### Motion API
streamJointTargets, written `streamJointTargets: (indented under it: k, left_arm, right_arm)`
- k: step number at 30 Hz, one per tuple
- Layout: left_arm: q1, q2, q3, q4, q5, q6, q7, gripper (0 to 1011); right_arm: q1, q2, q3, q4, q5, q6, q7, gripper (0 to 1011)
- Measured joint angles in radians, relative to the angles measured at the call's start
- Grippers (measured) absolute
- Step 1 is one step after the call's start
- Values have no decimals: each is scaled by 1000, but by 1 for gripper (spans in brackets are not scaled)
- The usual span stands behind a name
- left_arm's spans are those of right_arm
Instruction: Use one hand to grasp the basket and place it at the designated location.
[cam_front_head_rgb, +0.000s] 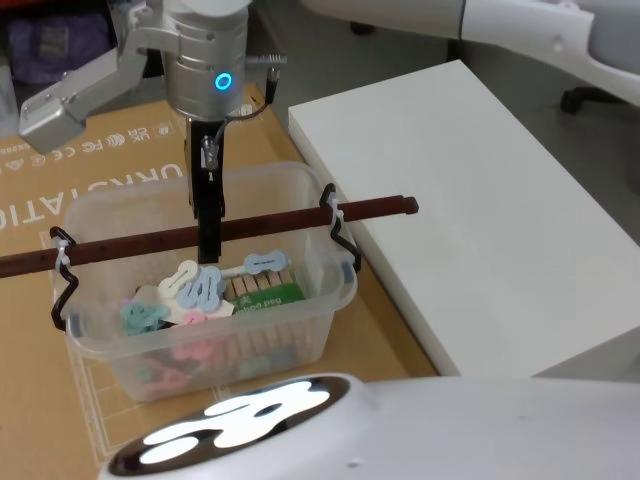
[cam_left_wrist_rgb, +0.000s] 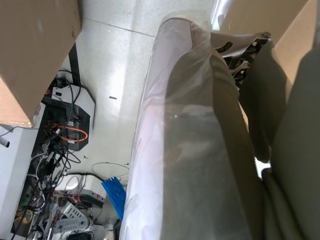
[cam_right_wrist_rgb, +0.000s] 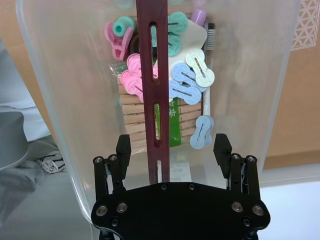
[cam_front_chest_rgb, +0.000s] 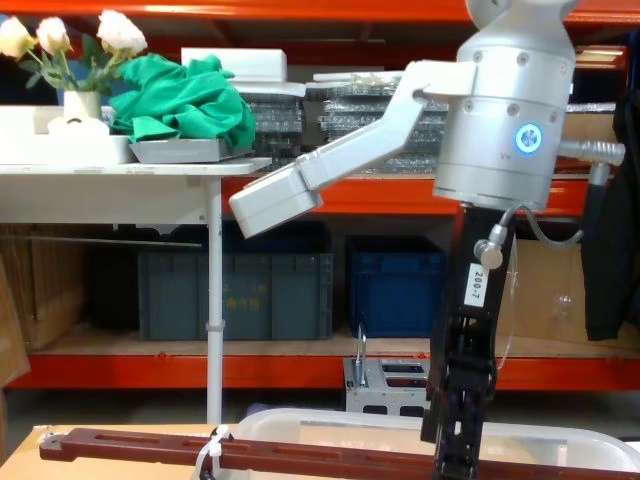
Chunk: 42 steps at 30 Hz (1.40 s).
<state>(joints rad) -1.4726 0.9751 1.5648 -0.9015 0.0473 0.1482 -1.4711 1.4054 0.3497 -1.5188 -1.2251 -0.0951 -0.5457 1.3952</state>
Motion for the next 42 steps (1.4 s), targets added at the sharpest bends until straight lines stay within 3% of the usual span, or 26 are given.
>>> streamJointTargets:
  k: [4, 10, 12, 27, 42]
  left_arm:
    - [0, 0, 0, 0, 0, 0, 0, 0]
    - [0, 0, 0, 0, 0, 0, 0, 0]
    - [0, 0, 0, 0, 0, 0, 0, 0]
    - [0, 0, 0, 0, 0, 0, 0, 0]
    - [0, 0, 0, 0, 0, 0, 0, 0]
  right_arm:
    - [9, -5, -2, 13, 16, -4, 19, 1001]
    - [18, -32, -7, 77, 127, -53, 95, 1001]
    - [20, -31, -6, 80, 145, -57, 102, 1001]
    - [79, 41, 26, -30, 91, -4, 48, 1000]
    - [152, 80, 55, -134, 87, 77, 52, 1001]
